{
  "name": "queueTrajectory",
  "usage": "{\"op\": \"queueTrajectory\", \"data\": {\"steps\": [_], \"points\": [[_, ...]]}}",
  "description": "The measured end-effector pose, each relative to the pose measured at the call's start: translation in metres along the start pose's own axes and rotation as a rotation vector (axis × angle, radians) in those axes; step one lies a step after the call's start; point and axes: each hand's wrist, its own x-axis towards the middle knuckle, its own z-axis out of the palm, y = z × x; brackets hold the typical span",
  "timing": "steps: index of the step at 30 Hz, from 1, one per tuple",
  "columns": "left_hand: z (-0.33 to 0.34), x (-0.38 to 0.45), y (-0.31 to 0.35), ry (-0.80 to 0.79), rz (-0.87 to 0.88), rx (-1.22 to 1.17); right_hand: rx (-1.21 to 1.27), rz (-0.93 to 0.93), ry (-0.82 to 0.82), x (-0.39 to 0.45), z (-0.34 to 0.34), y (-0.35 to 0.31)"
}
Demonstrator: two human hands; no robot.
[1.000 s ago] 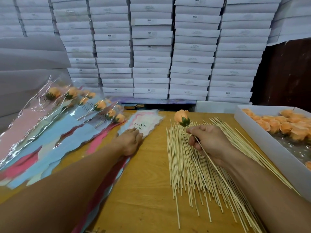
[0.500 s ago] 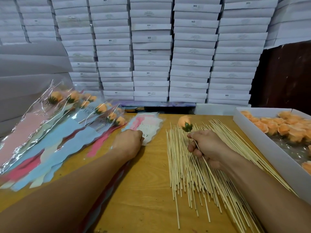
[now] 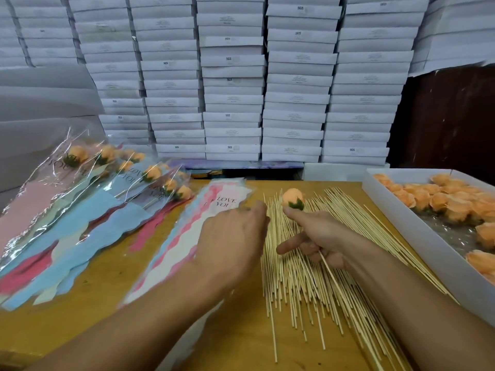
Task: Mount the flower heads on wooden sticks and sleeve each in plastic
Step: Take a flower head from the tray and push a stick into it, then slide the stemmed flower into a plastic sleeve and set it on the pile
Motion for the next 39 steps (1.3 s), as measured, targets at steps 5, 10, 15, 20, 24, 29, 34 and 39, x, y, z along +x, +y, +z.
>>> {"op": "queueTrajectory", "data": {"steps": [5,10,15,20,24,29,34,39], "points": [[-0.028,-0.018,0.023,0.174,0.101,0.07,-0.02,0.035,-0.114,-0.004,0.004,-0.001],[-0.038,-0.034,0.039,0.125,0.178,0.031,0.002,-0.009,-0.211,-0.007,0.003,0.002],[-0.045,-0.052,0.05,-0.109,0.229,-0.093,0.055,-0.046,-0.149,0.001,0.005,0.008],[-0.059,-0.041,0.035,-0.323,0.047,-0.537,0.149,-0.119,-0.184,-0.002,0.001,0.004],[-0.048,-0.009,-0.004,-0.158,-0.23,-0.81,0.185,-0.146,-0.201,-0.008,-0.003,-0.003],[-0.017,0.032,-0.036,-0.177,-0.612,-0.943,0.265,-0.13,-0.207,-0.01,-0.003,-0.006],[0.006,0.044,-0.04,-0.373,-0.747,-1.521,0.266,-0.129,-0.209,-0.013,0.0,-0.007],[0.026,0.031,-0.047,-0.315,-0.639,-1.605,0.244,-0.104,-0.252,-0.016,-0.001,-0.01]]}}
